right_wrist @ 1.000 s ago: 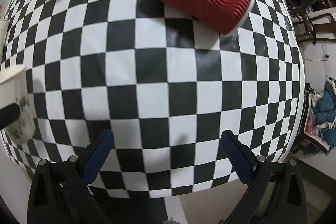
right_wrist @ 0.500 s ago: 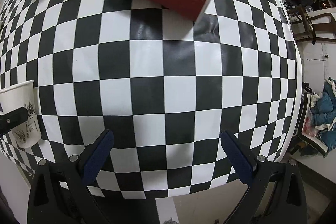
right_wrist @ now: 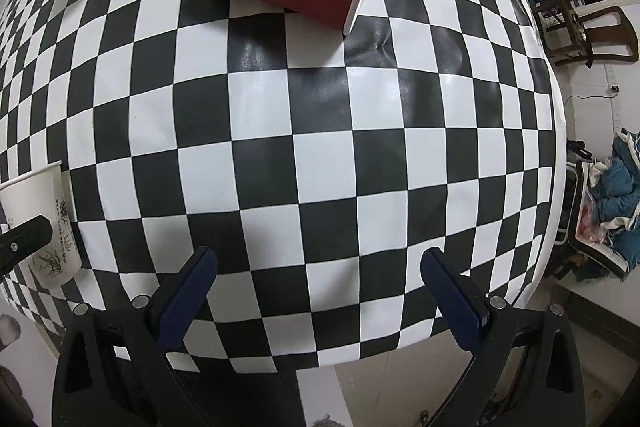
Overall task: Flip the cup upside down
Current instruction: 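Grasp the white cup with the right gripper while the left gripper releases it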
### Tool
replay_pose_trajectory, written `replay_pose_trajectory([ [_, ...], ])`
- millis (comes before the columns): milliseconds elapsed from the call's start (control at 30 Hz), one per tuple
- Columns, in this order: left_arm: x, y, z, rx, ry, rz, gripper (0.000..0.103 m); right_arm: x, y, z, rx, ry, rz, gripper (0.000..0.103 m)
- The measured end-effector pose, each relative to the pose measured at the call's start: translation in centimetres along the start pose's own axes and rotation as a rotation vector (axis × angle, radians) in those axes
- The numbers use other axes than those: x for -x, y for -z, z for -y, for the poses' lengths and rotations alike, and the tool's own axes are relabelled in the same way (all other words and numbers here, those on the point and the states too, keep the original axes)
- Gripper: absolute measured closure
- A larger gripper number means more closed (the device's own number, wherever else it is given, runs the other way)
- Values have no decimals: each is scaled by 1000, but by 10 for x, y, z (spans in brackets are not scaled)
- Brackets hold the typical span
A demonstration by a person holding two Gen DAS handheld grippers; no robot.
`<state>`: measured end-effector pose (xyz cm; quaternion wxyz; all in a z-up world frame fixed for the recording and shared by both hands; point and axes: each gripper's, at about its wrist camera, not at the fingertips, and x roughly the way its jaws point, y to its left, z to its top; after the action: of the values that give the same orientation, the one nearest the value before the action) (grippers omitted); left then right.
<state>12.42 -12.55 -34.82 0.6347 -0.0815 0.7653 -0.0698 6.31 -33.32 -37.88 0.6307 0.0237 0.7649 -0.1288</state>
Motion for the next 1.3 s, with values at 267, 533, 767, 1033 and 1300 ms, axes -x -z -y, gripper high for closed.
replay_pose_trajectory([
  [267,96,27,3,-107,-82,240,2,47,20,-11,94,-14,89,0],
  [533,91,51,-63,-7,-368,354,2,111,52,-112,755,227,373,0],
  [767,42,81,-128,47,-370,270,2,72,113,-205,1560,641,503,23],
  [1033,11,90,-144,89,-366,229,2,8,153,-221,2253,1037,679,25],
  [1300,7,90,-168,162,-345,223,2,-41,148,-219,2608,1261,682,36],
])
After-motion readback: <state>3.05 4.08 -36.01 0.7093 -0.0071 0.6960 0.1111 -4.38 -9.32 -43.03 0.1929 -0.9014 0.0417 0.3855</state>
